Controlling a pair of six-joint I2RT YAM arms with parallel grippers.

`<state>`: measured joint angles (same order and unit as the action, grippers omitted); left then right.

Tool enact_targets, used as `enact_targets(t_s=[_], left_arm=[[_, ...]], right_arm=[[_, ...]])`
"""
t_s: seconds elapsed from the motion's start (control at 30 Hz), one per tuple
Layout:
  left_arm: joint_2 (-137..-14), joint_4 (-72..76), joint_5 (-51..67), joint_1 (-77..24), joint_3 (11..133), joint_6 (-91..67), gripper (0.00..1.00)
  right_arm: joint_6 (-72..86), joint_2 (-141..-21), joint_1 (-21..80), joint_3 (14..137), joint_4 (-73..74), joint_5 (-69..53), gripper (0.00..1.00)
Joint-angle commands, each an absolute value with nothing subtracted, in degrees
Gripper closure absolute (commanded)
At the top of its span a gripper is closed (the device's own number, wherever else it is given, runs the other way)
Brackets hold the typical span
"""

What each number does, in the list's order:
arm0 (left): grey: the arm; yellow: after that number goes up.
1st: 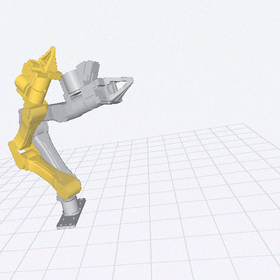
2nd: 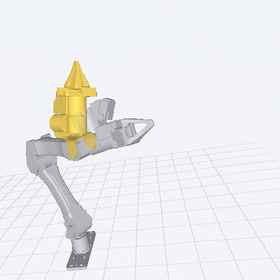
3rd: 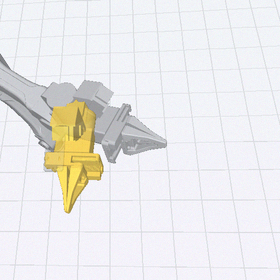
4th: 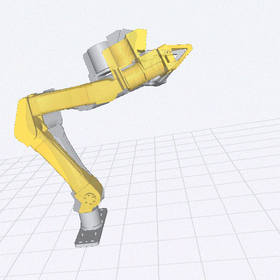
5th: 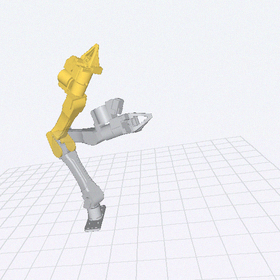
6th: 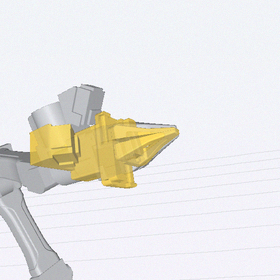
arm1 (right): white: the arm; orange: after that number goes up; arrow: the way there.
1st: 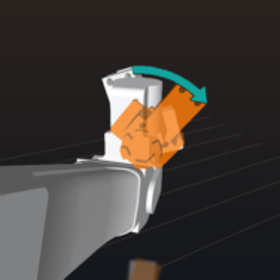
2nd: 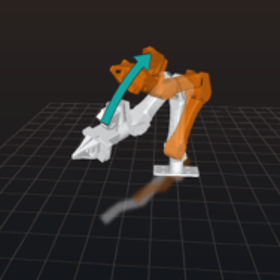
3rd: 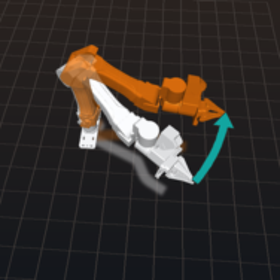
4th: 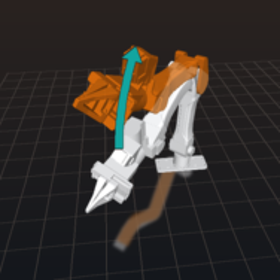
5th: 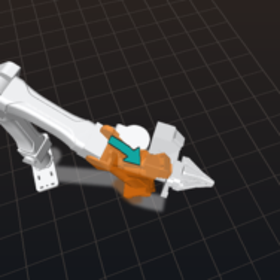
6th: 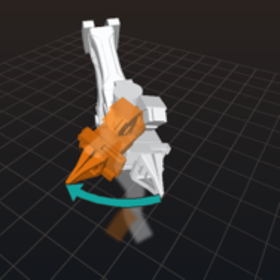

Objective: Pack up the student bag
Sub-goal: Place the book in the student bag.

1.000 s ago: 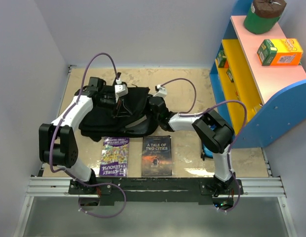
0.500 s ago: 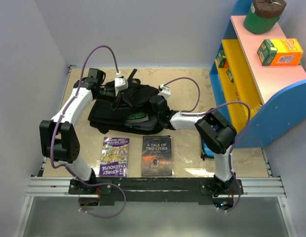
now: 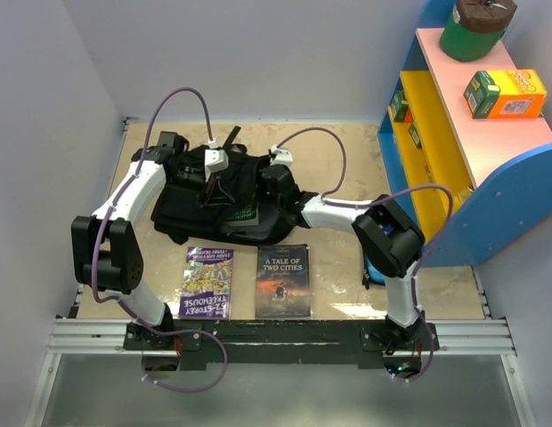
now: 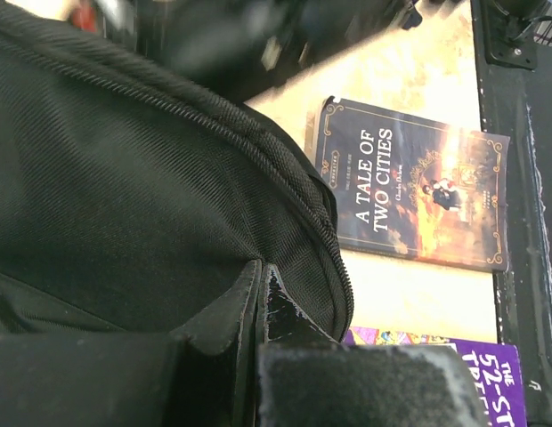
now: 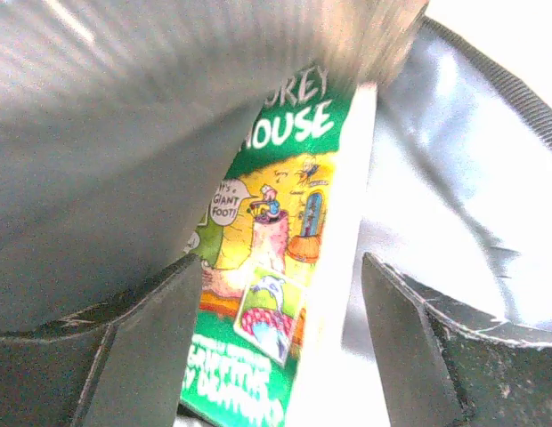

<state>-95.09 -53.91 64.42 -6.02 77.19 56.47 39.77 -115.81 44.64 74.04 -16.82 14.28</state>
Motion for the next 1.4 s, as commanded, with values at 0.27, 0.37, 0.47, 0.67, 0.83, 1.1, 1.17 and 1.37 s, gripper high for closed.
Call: enact_targets(t_s=[0.27,0.37,0.47,0.67,0.83,1.1,1.17,1.37], left_arm=[[-93.9,-63.2,69.6,-4.7,78.9,65.7,1.00],[-93.9,-64.2,69.9,-4.5,79.3,66.6,1.00],[-93.8,-64.4,70.0,-4.3,79.0,66.7,1.00],[-94.4,-65.0,70.0,-4.2,79.2,66.9,1.00],[-94.5,-66.3,69.7,-4.0,79.5,67.7,1.00],[-95.3,-66.4,69.8,-3.4,79.0,68.1,1.00],[-95.4,-66.4,69.9,-3.4,78.9,68.2,1.00],[-95.5,-67.0,69.5,-3.3,78.8,68.4,1.00]], right_arm=[[6.7,-108.9,44.8,75.2,-16.4,30.3,0.16],[0.7,-110.6,44.8,76.5,-17.2,32.3,0.13],[-5.1,-110.7,44.8,76.5,-19.3,32.4,0.11],[-13.1,-111.4,44.3,75.5,-28.4,34.0,0.11],[-29.6,-110.7,44.6,70.2,-41.0,26.0,0.10],[-45.0,-106.5,44.6,64.7,-45.4,12.1,0.12],[-45.3,-105.5,44.2,63.9,-47.7,11.8,0.12],[-49.6,-104.8,44.1,64.1,-47.5,8.0,0.20]])
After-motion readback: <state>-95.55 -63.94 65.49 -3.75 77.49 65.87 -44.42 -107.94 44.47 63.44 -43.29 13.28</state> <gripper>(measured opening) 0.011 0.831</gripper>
